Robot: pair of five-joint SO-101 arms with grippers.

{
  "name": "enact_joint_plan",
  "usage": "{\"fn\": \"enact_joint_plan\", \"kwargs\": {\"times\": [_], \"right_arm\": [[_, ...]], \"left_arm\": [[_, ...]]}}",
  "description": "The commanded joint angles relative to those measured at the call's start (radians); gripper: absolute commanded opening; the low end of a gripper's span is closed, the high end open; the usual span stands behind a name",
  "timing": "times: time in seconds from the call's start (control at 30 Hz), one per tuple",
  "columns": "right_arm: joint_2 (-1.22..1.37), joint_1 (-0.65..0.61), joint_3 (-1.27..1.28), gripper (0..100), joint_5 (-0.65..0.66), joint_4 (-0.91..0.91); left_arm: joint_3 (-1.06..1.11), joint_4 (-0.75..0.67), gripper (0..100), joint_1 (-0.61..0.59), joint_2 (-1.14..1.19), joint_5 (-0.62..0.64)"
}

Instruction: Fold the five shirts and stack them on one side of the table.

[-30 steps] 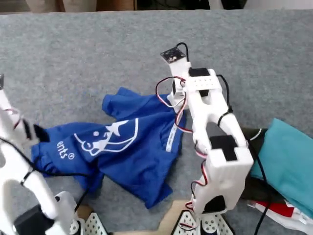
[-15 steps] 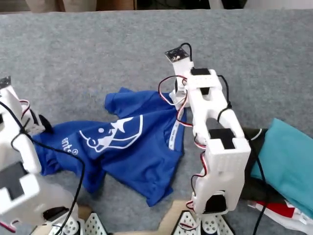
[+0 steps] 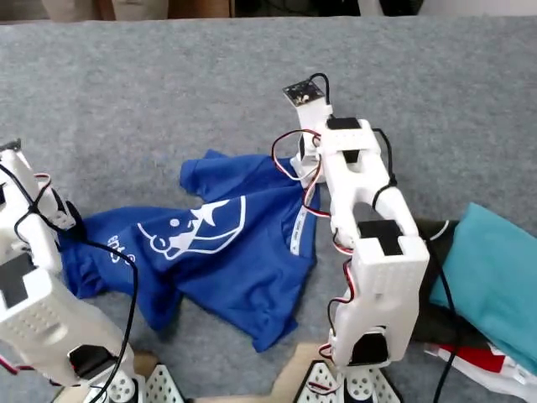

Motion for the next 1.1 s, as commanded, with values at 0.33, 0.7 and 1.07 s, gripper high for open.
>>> {"fn": "enact_joint_plan", "kwargs": {"times": [0.33,0.7,1.07], "right_arm": [[0.030,0.022,-0.041,0.5,-0.008,-0.034],[0.031,0.021,-0.041,0.5,-0.008,-0.034],[0.031,0.021,-0.041,0.5,-0.008,-0.034]], "left_arm": [[-0.058,-0.072,17,0.015,0.067,0.115],[-0.290,0.072,17,-0.034,0.067,0.112],[-0.172,-0.081,18,-0.006,0.142,0.118]]}}
